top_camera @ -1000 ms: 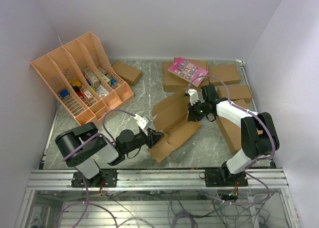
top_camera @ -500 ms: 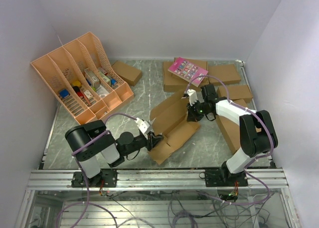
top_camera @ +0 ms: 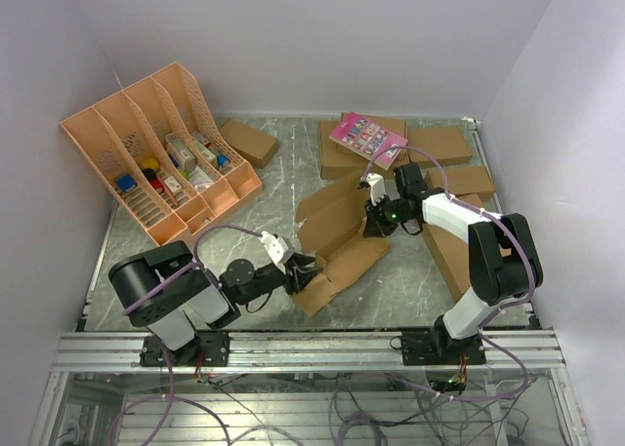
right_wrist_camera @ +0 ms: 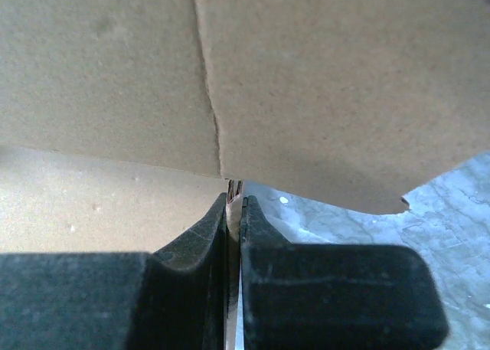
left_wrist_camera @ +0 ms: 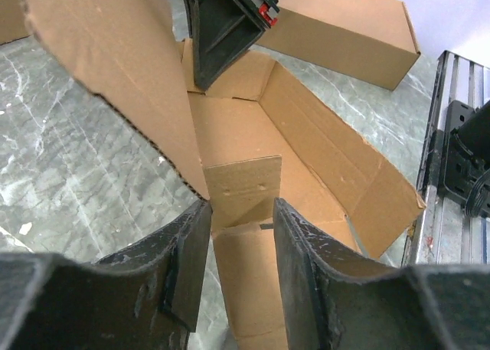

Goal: Fold the paper box

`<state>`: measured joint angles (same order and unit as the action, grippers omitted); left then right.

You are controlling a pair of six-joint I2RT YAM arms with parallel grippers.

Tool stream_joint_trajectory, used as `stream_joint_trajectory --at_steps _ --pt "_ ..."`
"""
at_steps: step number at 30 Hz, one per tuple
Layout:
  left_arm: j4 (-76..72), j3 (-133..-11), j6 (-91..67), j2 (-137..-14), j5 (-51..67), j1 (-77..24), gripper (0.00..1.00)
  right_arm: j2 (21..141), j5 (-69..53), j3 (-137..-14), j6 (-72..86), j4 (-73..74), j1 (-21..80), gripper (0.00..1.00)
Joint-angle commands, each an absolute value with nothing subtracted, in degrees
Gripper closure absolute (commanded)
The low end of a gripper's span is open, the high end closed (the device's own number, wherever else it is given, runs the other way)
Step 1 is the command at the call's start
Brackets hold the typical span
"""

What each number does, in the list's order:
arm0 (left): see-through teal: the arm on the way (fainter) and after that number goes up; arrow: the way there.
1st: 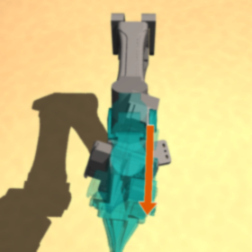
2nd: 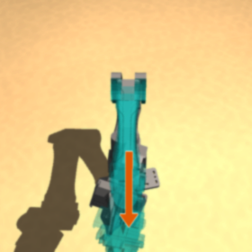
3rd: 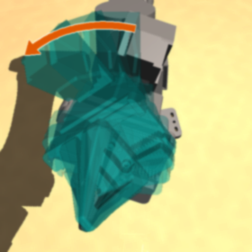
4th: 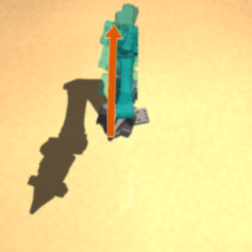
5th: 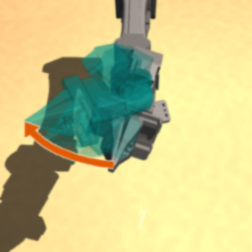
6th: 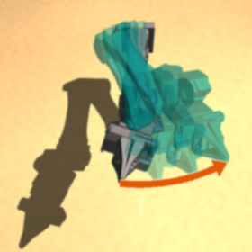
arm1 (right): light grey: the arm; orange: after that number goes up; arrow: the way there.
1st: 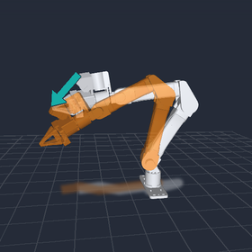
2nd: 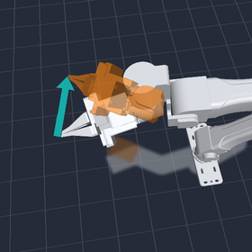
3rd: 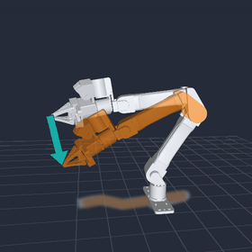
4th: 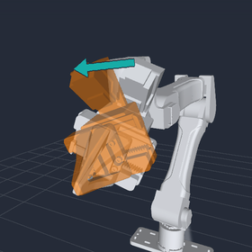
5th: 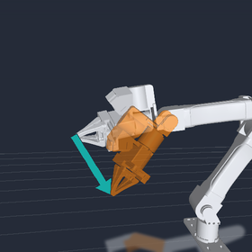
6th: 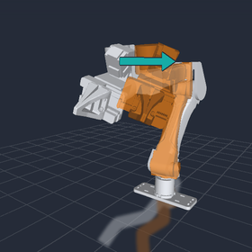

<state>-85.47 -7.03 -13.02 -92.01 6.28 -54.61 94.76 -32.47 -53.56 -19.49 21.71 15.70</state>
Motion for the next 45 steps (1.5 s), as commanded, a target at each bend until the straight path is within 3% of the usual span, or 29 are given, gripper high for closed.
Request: stream_joint_trajectory --at_steps 1,8,14,17,24,27,30,37,45 --pt "-99.0 -6.5 -9.5 -91.4 6.1 -54.6 0.49 92.8 -42.0 -54.1 -19.5 25.4 16.6 1.0" --pt "-98.1 -3.6 -7.7 -85.7 4.7 -54.5 0.39 89.8 -45.0 -53.6 -21.7 25.6 16.5 1.0" --pt "-87.8 -4.5 -6.1 -76.3 7.2 -54.5 0.38 87.4 -48.1 -53.1 -23.2 25.9 16.5 1.0" --pt "-85.1 -2.6 -6.2 -68.1 7.8 -53.4 0.3 86.8 -47.9 -53.1 -23.2 25.8 16.4 1.0" --pt "-42.3 -7.7 -5.6 -39.6 13.9 -50.6 0.21 86.3 -48.3 -53.7 -24.5 26.8 15.2 1.0" --pt "-36.6 -7.3 -8.5 -32.9 10.3 -50.8 0.1 85.6 -48.6 -53.8 -25.0 27.1 14.7 1.0" --pt "-35.0 -7.8 -11.3 -32.7 9.6 -50.6 0.11 84.9 -49.7 -53.6 -25.4 27.4 14.1 1.0" --pt "-42.0 -11.5 -12.2 -46.7 20.1 -50.2 0.19 84.6 -51.0 -53.6 -26.4 28.2 13.8 1.0" --pt "-56.4 -12.8 -13.2 -57.0 24.2 -50.2 0.18 84.9 -50.2 -53.3 -26.5 27.9 13.7 1.0"
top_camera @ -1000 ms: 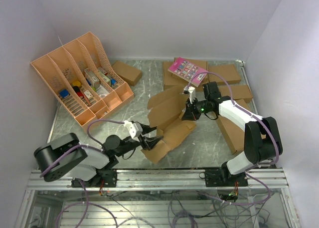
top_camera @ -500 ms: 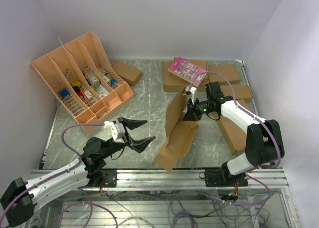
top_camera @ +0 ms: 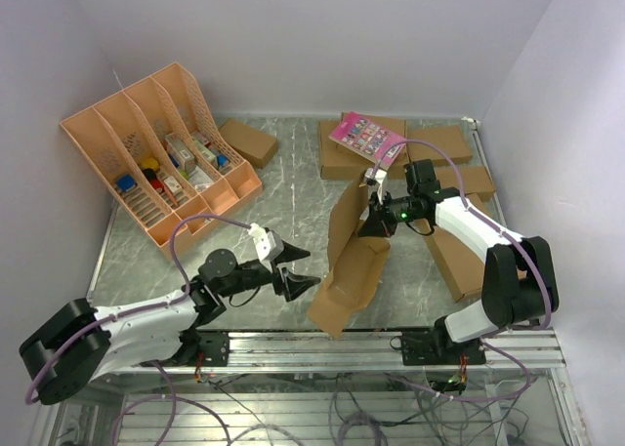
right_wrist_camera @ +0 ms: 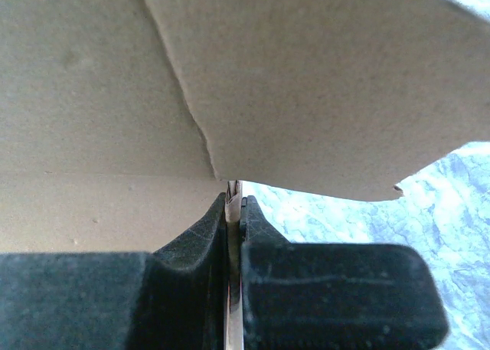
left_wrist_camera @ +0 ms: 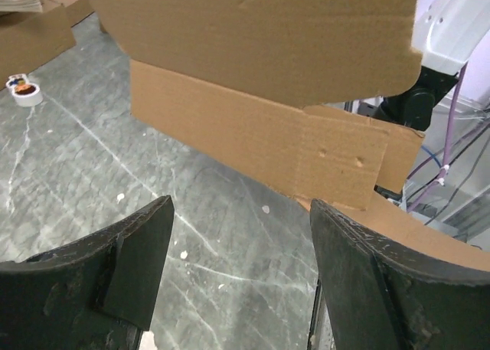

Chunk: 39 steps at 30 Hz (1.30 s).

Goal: Fold the paper box

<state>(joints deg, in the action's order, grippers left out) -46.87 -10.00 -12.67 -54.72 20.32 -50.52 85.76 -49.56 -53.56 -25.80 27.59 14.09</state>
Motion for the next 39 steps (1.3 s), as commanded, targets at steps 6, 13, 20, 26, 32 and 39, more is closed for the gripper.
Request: stream_joint_trajectory --at_steps 6,13,20,26,32,39 --pt "-62.9 -14.2 -14.8 -63.2 26.0 -50.2 0.18 85.0 -49.3 -53.1 -26.1 27.3 14.1 1.0" --pt "-66.9 -15.6 -16.1 -69.2 25.6 -50.5 0.2 85.2 -49.3 -53.1 -25.9 27.2 14.4 1.0" --pt "-65.4 -17.0 -14.9 -71.0 21.8 -50.9 0.26 85.4 -48.6 -53.0 -25.3 26.7 14.7 1.0" --pt "-58.8 -19.2 -12.9 -71.1 18.1 -51.5 0.45 85.6 -47.6 -52.8 -24.3 26.0 14.6 1.0" --pt "-53.0 -20.4 -11.4 -70.7 13.6 -51.8 0.8 86.3 -45.1 -52.8 -22.6 25.0 14.6 1.0" --pt "-50.5 -20.1 -10.6 -69.9 10.8 -51.8 0.93 87.3 -43.1 -52.9 -21.3 24.4 14.6 1.0"
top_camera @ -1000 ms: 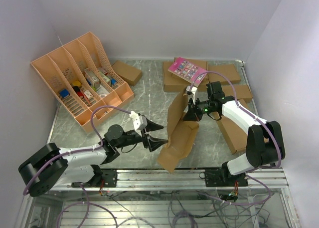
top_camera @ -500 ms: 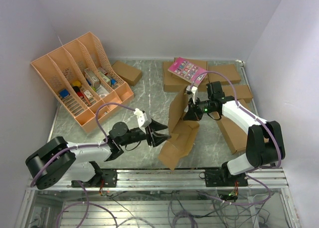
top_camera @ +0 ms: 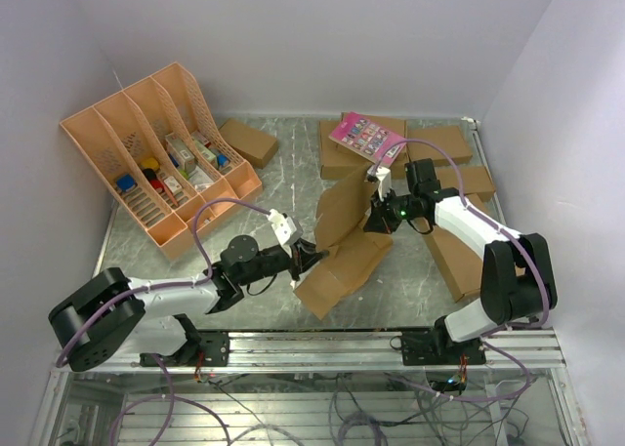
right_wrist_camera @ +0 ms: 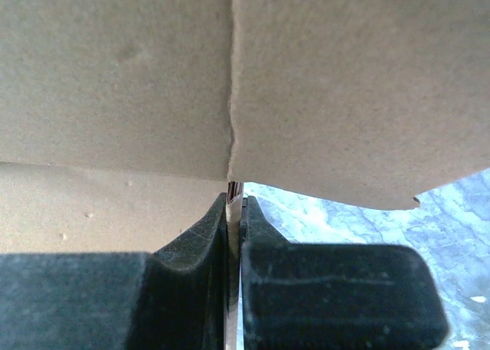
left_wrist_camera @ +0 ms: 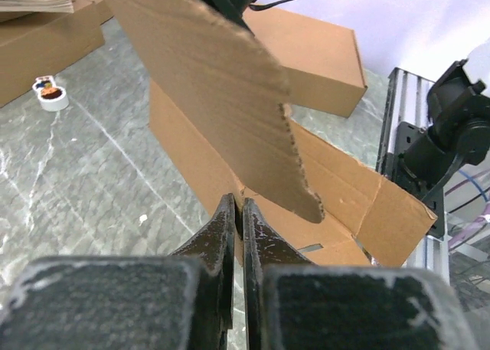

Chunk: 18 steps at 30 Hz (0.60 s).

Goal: Fold the paper box

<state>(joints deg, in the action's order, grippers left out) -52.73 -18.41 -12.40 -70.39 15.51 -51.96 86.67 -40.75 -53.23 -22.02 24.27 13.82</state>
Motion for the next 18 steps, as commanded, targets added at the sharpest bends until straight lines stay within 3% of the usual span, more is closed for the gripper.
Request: stream_joint_trajectory --at_steps 1,4,5,7,8,10,13,18 --pt "-50.3 -20.1 -10.6 -69.8 10.4 -51.7 0.93 87.3 -43.0 -52.9 -21.2 24.4 14.6 1.0" --pt "-49.8 -20.6 -11.0 -69.7 9.9 -51.7 0.92 87.3 -42.5 -52.9 -20.1 23.9 14.6 1.0" --pt "-49.8 -20.7 -11.9 -69.4 8.8 -51.7 0.83 87.3 -42.0 -52.9 -19.6 23.5 14.6 1.0" --pt "-48.5 -19.8 -14.7 -66.4 4.1 -51.6 0.5 87.2 -40.1 -52.8 -18.1 22.6 13.9 1.0" --pt "-47.8 -18.9 -15.4 -64.2 2.1 -51.4 0.39 87.1 -39.6 -52.7 -17.3 22.1 13.2 1.0" --pt "-42.4 -17.9 -17.5 -58.2 -0.7 -50.7 0.29 87.0 -38.3 -52.2 -15.1 21.1 11.3 1.0" --pt "-30.8 -18.7 -19.6 -48.5 -3.3 -50.0 0.27 87.1 -38.6 -51.6 -11.8 19.7 8.2 1.0" --pt "-22.4 -20.6 -25.5 -41.8 1.2 -50.1 0.33 87.3 -36.7 -50.5 -4.2 15.8 6.4 1.0"
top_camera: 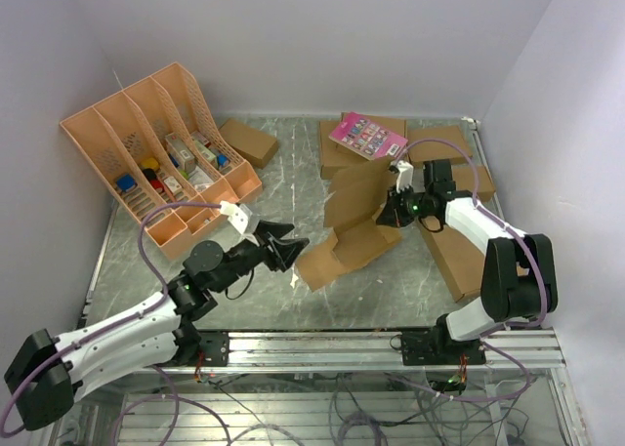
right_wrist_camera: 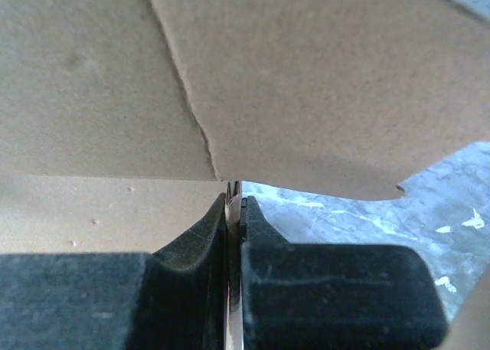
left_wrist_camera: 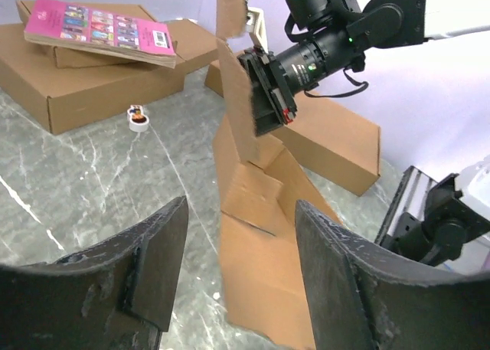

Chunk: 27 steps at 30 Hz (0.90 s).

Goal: Fold the paper box

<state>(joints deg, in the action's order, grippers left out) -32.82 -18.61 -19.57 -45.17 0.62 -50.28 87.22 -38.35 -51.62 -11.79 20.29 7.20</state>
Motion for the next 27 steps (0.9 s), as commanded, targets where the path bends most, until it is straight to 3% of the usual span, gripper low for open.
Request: stream_joint_trajectory --at_steps 1,9,16,27 --pt "-21.8 -21.0 -27.1 -41.5 2.0 -50.2 0.34 87.6 -35.7 -50.6 -2.4 15.3 6.4 1.0" --pt "-17.1 -26.6 -37.7 -47.4 -1.8 -54.7 0.51 87.3 -28.9 -51.3 12.3 12.0 5.1 1.0" --pt "-19.7 -28.8 -40.6 -56.1 -7.2 -56.1 0.79 86.0 -28.5 -50.2 14.9 9.2 5.1 1.0" --pt "-25.1 -35.6 -37.3 -70.3 -13.7 -56.2 0.78 86.1 -29.1 -48.9 13.5 8.3 5.7 1.0"
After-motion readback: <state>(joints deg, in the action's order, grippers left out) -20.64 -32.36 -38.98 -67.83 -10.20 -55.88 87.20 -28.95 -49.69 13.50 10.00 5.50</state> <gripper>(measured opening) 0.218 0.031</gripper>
